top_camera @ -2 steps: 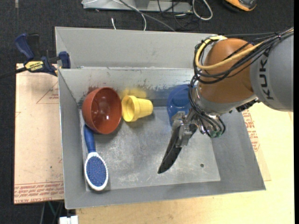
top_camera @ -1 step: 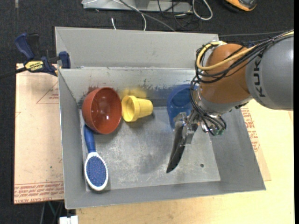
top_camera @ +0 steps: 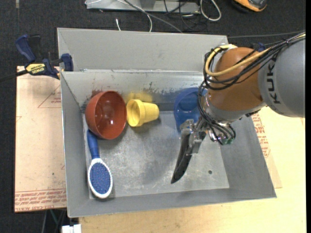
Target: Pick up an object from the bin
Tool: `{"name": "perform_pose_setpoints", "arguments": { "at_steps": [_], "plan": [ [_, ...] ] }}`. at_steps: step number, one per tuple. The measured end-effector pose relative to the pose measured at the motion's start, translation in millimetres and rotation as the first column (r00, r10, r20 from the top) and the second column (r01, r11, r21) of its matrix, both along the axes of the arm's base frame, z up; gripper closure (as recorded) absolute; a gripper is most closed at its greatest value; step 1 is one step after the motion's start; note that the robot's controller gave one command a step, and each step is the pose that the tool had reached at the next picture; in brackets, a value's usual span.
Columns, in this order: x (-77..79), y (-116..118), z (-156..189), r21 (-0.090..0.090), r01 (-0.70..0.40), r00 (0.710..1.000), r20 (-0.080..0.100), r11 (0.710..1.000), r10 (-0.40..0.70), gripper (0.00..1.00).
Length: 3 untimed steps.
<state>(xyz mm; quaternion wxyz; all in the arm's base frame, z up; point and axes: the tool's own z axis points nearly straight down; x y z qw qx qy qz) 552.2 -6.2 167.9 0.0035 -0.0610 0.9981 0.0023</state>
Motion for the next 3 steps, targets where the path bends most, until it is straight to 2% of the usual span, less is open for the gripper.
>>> {"name": "perform_pose_setpoints", "arguments": {
  "at_steps": [1, 2, 3],
  "plan": [
    [-15.9, 5, 4, -0.001, -0.237, 0.971, -0.001, 0.971, 0.237, 1.00],
    [-52.2, 16, -4, 0.002, -0.126, 0.992, 0.003, 0.992, 0.126, 1.00],
    [49.6, -2, -10, -0.001, -0.243, 0.970, 0.005, 0.970, 0.243, 1.00]
  ]
}}
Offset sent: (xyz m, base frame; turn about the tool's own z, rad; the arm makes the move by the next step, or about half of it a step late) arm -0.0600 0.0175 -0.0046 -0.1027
